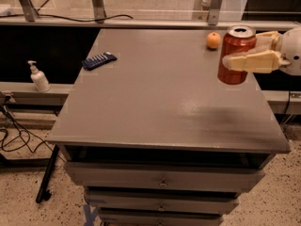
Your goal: Move coke can near orange
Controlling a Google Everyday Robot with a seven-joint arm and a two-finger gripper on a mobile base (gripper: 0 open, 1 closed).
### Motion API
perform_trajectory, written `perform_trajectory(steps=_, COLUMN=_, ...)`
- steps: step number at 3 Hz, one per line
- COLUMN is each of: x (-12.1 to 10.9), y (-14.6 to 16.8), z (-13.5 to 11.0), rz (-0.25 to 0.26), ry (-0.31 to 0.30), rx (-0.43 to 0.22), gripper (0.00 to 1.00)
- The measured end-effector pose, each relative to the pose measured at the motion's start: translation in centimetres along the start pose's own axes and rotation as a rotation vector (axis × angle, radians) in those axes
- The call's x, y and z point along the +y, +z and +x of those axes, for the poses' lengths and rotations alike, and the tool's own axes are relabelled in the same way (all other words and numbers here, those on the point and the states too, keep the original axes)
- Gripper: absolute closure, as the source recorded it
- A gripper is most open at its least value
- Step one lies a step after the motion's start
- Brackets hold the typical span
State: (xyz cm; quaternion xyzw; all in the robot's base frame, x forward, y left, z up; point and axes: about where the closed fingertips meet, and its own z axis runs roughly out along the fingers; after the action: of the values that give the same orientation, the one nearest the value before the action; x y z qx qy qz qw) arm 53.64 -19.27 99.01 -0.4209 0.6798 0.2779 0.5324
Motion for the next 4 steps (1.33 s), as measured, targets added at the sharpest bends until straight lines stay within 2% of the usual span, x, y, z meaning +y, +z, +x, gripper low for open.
perform_trajectory(steps=1, x=-2.7, y=-1.6, z=-0.7, rz=0.059, ry=-0.039, rx=0.015, gripper=1.00)
perform_trajectory(steps=2, x=-7.9, y=-4.3, z=-2.1, rz=0.161, ry=-0.081, rx=0.002, gripper=1.00)
perform_trajectory(steps=3, x=-13.9, y=-6.2, z=-5.1, rz=0.280, ry=-0.118, rx=-0.052, gripper=1.00)
perform_trajectory(steps=4, x=-13.7, y=-5.9, z=-5.2, rz=0.262, ry=-0.123, rx=-0.046, gripper=1.00)
